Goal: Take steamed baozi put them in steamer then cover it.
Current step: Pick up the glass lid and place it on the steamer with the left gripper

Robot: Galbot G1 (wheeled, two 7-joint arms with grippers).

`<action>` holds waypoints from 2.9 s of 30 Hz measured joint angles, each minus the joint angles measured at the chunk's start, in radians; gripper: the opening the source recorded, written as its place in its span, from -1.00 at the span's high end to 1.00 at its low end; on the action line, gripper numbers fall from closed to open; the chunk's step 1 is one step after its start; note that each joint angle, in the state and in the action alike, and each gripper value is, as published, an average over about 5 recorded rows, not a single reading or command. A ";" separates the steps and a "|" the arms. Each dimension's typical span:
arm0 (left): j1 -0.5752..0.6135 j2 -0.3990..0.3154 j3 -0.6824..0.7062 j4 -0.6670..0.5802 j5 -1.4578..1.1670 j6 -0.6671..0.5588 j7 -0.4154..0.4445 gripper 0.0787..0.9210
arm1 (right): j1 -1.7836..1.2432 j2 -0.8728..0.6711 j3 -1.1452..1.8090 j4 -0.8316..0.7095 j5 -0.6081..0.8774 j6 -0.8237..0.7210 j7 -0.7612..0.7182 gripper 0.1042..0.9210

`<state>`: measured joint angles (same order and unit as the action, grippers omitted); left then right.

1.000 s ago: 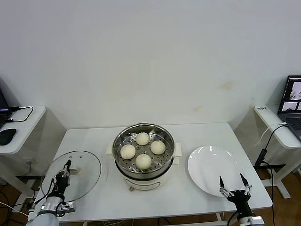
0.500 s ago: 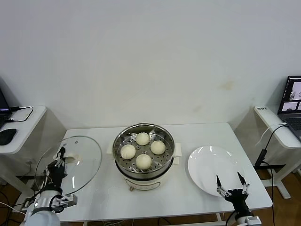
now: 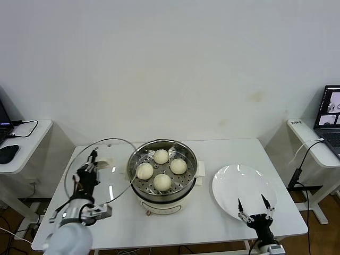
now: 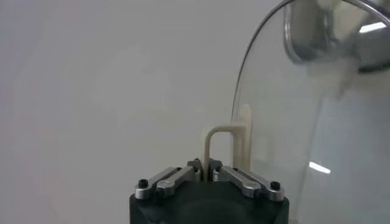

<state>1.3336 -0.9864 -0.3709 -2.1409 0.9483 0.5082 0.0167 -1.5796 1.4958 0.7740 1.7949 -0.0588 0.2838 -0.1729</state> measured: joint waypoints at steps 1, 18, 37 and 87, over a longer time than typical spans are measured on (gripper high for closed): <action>-0.022 -0.001 0.022 0.005 0.005 0.008 0.010 0.87 | 0.002 0.004 -0.001 0.000 -0.008 0.001 0.002 -0.76; -0.319 -0.172 0.307 0.167 0.272 0.078 0.219 0.87 | 0.025 0.038 -0.039 -0.027 -0.107 0.010 0.019 -0.76; -0.395 -0.333 0.430 0.272 0.465 0.093 0.297 0.87 | 0.038 0.040 -0.058 -0.065 -0.134 0.014 0.019 -0.76; -0.378 -0.396 0.447 0.306 0.501 0.095 0.286 0.47 | 0.031 0.040 -0.079 -0.076 -0.148 0.015 0.017 -0.76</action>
<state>0.9560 -1.3827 0.0757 -1.8354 1.4490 0.6032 0.3030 -1.5482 1.5355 0.6950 1.7185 -0.2067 0.2988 -0.1561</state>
